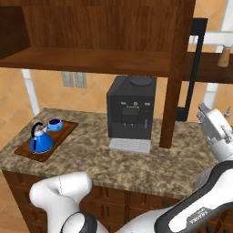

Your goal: Pick the kettle from the counter and place it on the tray. Then pick the mug from the cabinet and place it on the tray. Then close the cabinet doors.

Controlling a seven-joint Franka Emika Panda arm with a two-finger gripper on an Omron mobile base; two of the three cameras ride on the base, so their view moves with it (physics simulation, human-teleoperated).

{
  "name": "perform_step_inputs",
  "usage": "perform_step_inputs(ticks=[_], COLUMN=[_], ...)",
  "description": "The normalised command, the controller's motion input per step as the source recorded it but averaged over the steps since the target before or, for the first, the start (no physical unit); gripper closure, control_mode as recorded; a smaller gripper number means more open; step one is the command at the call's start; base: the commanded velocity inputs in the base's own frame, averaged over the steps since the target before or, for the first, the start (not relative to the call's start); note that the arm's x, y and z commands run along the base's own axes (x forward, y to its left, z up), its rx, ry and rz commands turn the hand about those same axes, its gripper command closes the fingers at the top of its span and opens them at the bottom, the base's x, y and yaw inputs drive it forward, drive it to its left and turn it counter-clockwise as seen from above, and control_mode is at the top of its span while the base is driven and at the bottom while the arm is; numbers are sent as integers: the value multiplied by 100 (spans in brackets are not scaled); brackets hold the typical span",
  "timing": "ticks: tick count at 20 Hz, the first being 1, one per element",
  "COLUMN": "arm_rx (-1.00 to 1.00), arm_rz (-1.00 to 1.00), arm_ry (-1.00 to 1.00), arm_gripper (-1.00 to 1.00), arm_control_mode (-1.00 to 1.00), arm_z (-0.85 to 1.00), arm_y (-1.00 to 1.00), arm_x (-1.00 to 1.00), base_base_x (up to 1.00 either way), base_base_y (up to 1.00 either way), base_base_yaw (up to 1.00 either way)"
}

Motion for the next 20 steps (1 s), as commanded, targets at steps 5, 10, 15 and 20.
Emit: perform_step_inputs(ticks=[5,10,15,20], arm_rx=[-25,-19,-13,-17], arm_rz=[0,-1,-8,-19], arm_ry=[10,14,8,2], arm_gripper=[-100,-100,-100,-100], arm_control_mode=[-100,-100,-100,-100], arm_z=[59,52,33,7], arm_y=[76,96,96,100], arm_x=[6,3,1,20], base_base_x=[0,0,0,0], base_base_y=[0,0,0,0], base_base_yaw=[0,0,0,0])
